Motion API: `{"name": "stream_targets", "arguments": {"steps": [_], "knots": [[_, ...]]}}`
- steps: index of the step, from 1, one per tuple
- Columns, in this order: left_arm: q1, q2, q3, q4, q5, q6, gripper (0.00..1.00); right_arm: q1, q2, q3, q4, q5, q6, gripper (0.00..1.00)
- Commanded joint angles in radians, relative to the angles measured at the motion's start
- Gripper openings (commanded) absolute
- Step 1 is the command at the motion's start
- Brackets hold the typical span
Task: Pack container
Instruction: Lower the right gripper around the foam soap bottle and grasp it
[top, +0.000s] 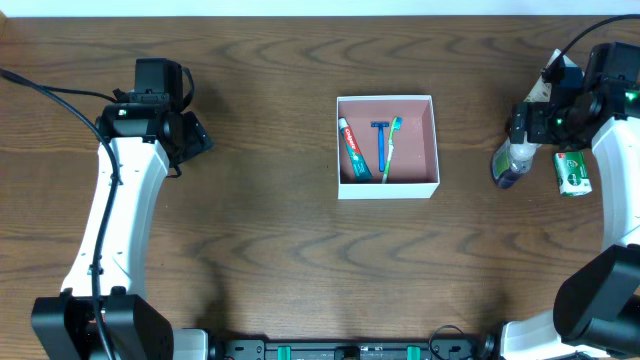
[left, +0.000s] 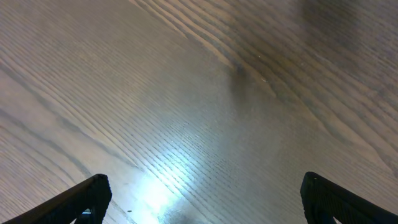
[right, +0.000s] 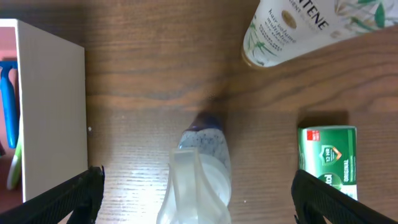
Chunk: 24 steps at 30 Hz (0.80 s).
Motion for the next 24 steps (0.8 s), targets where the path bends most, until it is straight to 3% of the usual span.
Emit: {"name": "stream_targets", "arguments": {"steps": [1, 24], "knots": [[0.004, 0.004, -0.006, -0.003, -0.013, -0.002, 0.98, -0.002, -0.003, -0.040, 0.021, -0.011, -0.022, 0.94], [0.004, 0.004, -0.006, -0.003, -0.013, -0.002, 0.98, 0.023, 0.048, -0.060, 0.068, -0.003, -0.038, 0.86]]}}
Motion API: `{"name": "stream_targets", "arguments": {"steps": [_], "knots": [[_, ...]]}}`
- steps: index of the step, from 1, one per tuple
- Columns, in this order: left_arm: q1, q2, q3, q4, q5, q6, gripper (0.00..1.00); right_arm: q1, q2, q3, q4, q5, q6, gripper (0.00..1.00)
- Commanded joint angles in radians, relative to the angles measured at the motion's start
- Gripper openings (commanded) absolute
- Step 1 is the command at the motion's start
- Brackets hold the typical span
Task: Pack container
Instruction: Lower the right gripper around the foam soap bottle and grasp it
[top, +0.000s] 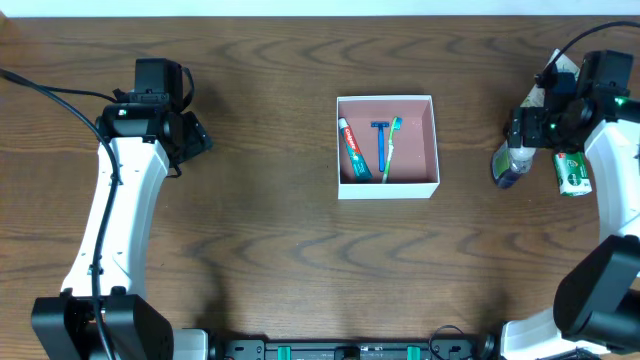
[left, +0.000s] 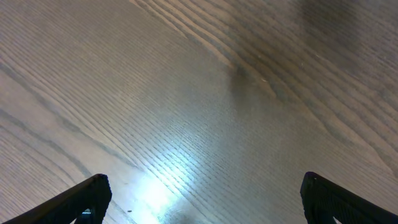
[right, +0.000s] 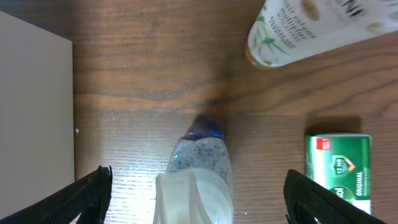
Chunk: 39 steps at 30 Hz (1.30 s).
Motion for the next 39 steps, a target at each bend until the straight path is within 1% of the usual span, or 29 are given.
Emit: {"name": "stream_targets", "arguments": {"steps": [1, 4, 14, 19, 23, 31, 39], "knots": [[0.004, 0.004, -0.006, -0.003, -0.013, -0.002, 0.98, 0.022, 0.026, -0.005, 0.002, -0.004, -0.026, 0.85], [0.004, 0.004, -0.006, -0.003, -0.013, -0.002, 0.98, 0.026, 0.026, -0.005, 0.002, 0.014, -0.025, 0.83], [0.004, 0.004, -0.006, -0.003, -0.013, -0.002, 0.98, 0.026, 0.025, -0.003, -0.011, 0.014, -0.025, 0.69], [0.004, 0.004, -0.006, -0.003, -0.013, -0.002, 0.98, 0.026, 0.025, -0.001, -0.013, 0.020, -0.025, 0.69], [0.004, 0.004, -0.006, -0.004, -0.013, -0.002, 0.98, 0.026, 0.025, 0.018, -0.034, 0.026, -0.021, 0.64], [0.004, 0.004, -0.006, -0.004, -0.013, -0.002, 0.98, 0.026, 0.025, 0.085, -0.095, 0.044, -0.021, 0.64], [0.004, 0.004, -0.006, -0.003, -0.013, -0.002, 0.98, 0.026, 0.025, 0.092, -0.103, 0.044, -0.013, 0.58]]}}
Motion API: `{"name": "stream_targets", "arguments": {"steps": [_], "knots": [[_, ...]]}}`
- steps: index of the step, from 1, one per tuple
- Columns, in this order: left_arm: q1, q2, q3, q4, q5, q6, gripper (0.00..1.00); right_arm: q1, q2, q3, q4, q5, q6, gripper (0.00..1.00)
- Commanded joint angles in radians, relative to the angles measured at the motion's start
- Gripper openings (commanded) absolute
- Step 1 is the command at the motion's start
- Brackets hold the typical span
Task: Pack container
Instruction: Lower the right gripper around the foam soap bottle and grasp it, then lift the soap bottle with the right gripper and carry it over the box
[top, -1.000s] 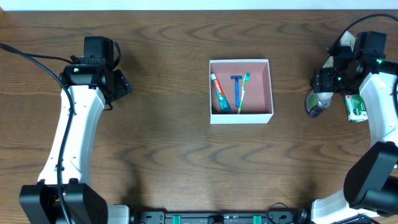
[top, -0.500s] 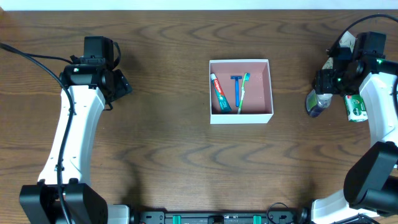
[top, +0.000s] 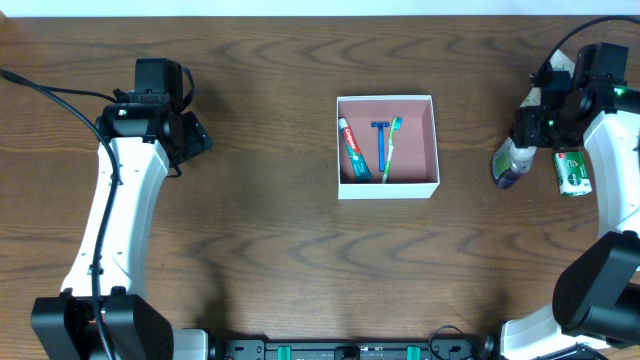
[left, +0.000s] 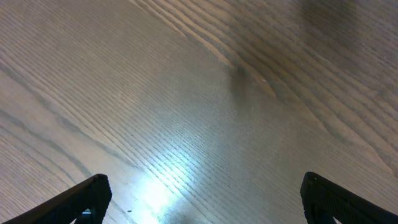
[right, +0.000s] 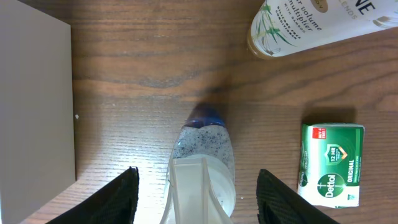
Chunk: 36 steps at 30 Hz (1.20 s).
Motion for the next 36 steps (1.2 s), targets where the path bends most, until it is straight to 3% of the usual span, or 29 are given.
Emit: {"name": "stream_targets", "arguments": {"steps": [1, 23, 29, 36], "knots": [[0.004, 0.004, -0.006, -0.003, -0.012, -0.002, 0.98, 0.008, 0.005, 0.022, -0.003, 0.006, 0.005, 0.58], [0.004, 0.004, -0.006, -0.004, -0.012, -0.002, 0.98, 0.008, 0.005, 0.019, -0.037, 0.007, 0.005, 0.56], [0.004, 0.004, -0.006, -0.004, -0.012, -0.002, 0.98, 0.008, 0.005, 0.019, -0.036, 0.008, 0.005, 0.46], [0.004, 0.004, -0.006, -0.003, -0.012, -0.002, 0.98, 0.008, 0.005, 0.020, -0.035, 0.010, 0.024, 0.41]]}}
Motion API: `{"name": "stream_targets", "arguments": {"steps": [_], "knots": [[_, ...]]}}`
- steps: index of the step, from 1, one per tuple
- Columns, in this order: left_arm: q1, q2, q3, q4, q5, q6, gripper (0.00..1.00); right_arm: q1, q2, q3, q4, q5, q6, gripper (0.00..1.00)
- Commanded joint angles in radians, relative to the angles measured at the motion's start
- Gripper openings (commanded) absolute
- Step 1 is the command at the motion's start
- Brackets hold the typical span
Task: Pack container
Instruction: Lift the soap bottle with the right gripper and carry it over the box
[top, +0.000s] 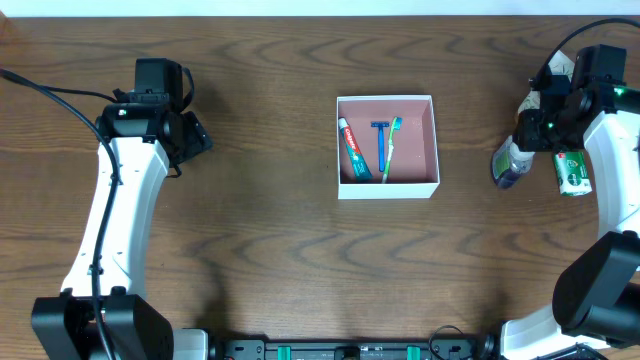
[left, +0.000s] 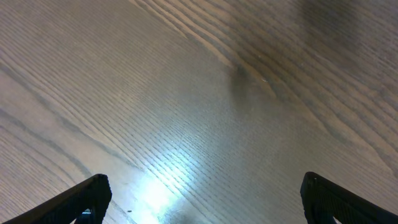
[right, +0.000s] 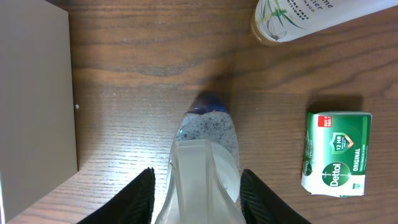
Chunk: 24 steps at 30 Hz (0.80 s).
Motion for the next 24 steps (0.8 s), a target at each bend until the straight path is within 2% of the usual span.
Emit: {"name": "stream_targets", "arguments": {"steps": [1, 11, 16, 24], "knots": [[0.004, 0.004, -0.006, -0.003, -0.012, -0.002, 0.98, 0.008, 0.005, 0.020, 0.002, 0.006, 0.018, 0.40], [0.004, 0.004, -0.006, -0.004, -0.012, -0.002, 0.98, 0.008, 0.003, 0.047, -0.018, 0.006, 0.037, 0.33], [0.004, 0.004, -0.006, -0.003, -0.012, -0.002, 0.98, 0.009, -0.012, 0.119, -0.075, 0.005, 0.051, 0.25], [0.004, 0.004, -0.006, -0.003, -0.012, -0.002, 0.98, 0.011, -0.046, 0.280, -0.206, -0.010, 0.070, 0.26]]}}
